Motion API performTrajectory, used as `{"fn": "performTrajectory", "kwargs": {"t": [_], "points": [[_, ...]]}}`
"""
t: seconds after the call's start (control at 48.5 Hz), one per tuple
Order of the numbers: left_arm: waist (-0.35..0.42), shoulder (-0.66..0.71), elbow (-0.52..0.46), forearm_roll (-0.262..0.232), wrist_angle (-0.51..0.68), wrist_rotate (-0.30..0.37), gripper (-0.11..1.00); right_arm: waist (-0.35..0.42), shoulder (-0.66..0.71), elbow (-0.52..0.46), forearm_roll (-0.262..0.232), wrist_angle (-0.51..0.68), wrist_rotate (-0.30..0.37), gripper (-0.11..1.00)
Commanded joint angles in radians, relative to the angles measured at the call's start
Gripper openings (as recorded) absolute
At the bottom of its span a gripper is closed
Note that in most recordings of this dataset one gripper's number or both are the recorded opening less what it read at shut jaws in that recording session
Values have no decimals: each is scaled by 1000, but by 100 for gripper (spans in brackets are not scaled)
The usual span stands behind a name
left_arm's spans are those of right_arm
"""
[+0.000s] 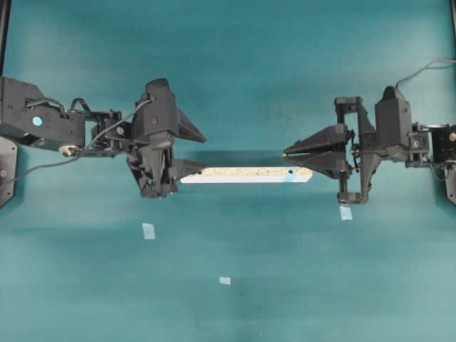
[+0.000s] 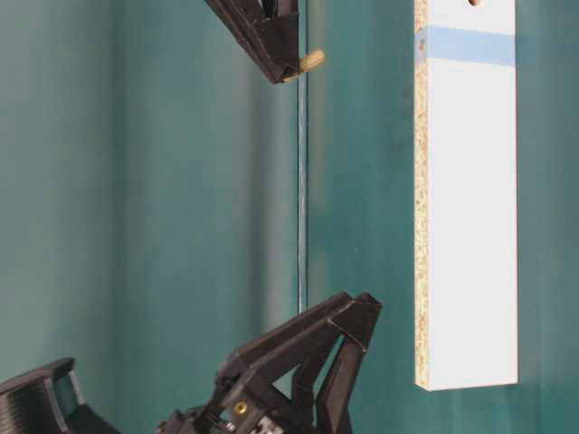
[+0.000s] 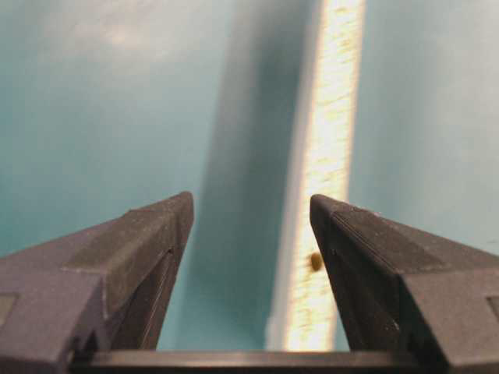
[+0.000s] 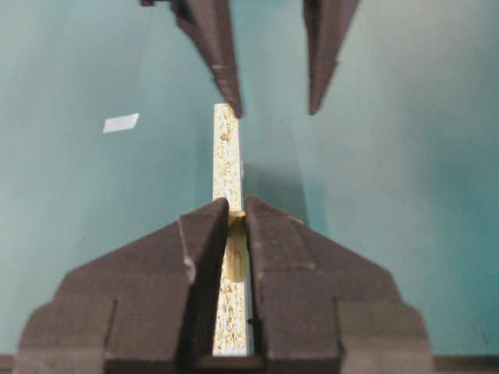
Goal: Insert the rod into the hole on the wooden board.
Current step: 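Move the left gripper to the board's left end and grasp it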
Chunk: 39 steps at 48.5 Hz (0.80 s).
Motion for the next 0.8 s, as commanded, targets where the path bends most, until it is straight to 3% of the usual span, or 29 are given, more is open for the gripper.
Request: {"fn": "performTrajectory", "kwargs": {"t": [0.0, 0.206, 0.784], "points": [[-18, -46, -21, 0, 12, -5, 81, 3, -8, -15, 3, -9, 0, 10], [-25, -72, -17, 0, 98, -3, 90, 3, -9, -17, 3, -8, 0, 10], [-34, 23, -32, 2, 115, -2, 91, 3, -8, -20, 5, 3, 0, 10]]}}
